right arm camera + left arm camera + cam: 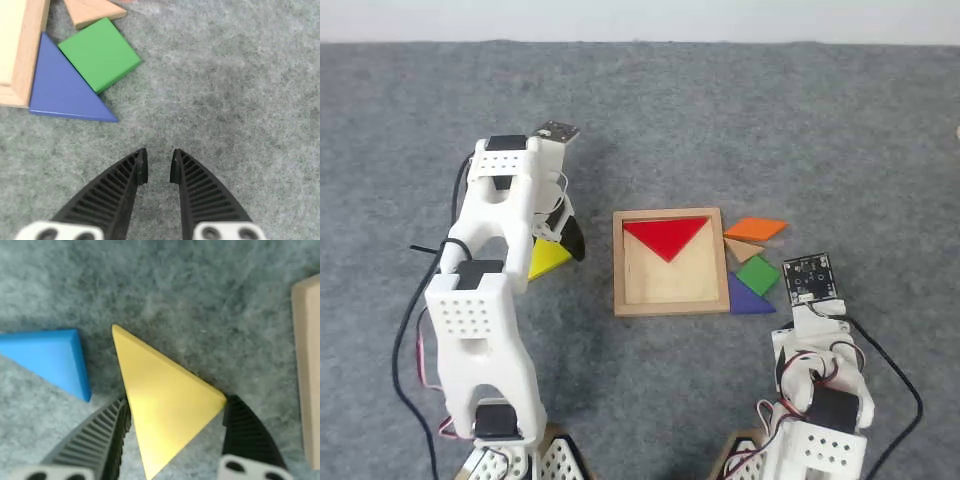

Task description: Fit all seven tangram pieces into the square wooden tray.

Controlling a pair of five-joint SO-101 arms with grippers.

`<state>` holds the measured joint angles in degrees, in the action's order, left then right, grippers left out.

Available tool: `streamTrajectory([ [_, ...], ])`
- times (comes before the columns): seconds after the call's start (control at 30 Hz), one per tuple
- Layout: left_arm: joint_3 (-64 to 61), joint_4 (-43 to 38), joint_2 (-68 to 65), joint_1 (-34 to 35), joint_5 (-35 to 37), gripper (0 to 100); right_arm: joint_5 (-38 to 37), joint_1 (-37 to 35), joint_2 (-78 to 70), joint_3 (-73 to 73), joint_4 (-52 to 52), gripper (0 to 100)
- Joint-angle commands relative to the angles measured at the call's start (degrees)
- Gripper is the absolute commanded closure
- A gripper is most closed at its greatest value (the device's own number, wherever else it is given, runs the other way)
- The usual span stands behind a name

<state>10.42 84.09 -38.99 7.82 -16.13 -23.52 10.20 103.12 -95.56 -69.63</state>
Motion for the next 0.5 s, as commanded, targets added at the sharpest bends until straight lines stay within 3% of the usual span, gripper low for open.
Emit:
streamTrajectory([
  [0.0,-0.8,-0.1,-0.1,-0.8,-1.5,75,-0.8,-0.4,0.8,-0.9,0.3,90.8],
  [0.47,-1.1,8.0,12.3,-2.4,-1.8,77,-0.8,-0.4,0.8,-0.9,0.3,90.8],
])
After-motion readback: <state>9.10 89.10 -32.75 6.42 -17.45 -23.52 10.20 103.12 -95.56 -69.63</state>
